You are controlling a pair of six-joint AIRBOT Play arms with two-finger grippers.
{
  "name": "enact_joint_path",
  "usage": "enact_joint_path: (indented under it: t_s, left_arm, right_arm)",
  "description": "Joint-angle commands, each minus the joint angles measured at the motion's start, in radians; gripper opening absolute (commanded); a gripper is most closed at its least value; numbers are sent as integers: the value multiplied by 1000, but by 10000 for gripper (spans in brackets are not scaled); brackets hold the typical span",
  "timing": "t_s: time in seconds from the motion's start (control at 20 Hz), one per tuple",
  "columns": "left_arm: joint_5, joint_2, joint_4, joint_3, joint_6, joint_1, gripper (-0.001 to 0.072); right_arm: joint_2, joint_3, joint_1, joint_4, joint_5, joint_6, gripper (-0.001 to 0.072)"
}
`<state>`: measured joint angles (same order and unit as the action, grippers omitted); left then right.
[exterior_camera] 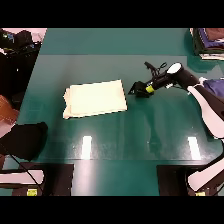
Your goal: Fold the shirts.
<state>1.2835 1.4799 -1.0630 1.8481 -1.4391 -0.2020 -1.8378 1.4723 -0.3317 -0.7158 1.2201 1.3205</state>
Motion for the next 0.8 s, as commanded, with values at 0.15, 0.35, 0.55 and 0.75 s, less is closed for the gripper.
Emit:
enact_joint_path:
  t_s: [0.15,0.35,0.55,0.75]
  left_arm:
    - [2,-1,1,0,6,-1,25]
    - [10,-1,2,0,6,-1,25]
    - [29,-1,65,0,7,0,25]
    - [42,-1,71,0,19,103,24]
  right_arm:
    - [-126,13,-82,224,-83,-40,622]
    - [-213,177,-182,222,-78,-39,551]
    - [-266,301,-221,213,-80,-62,13]
    - [-210,382,-116,128,-92,-22,12]
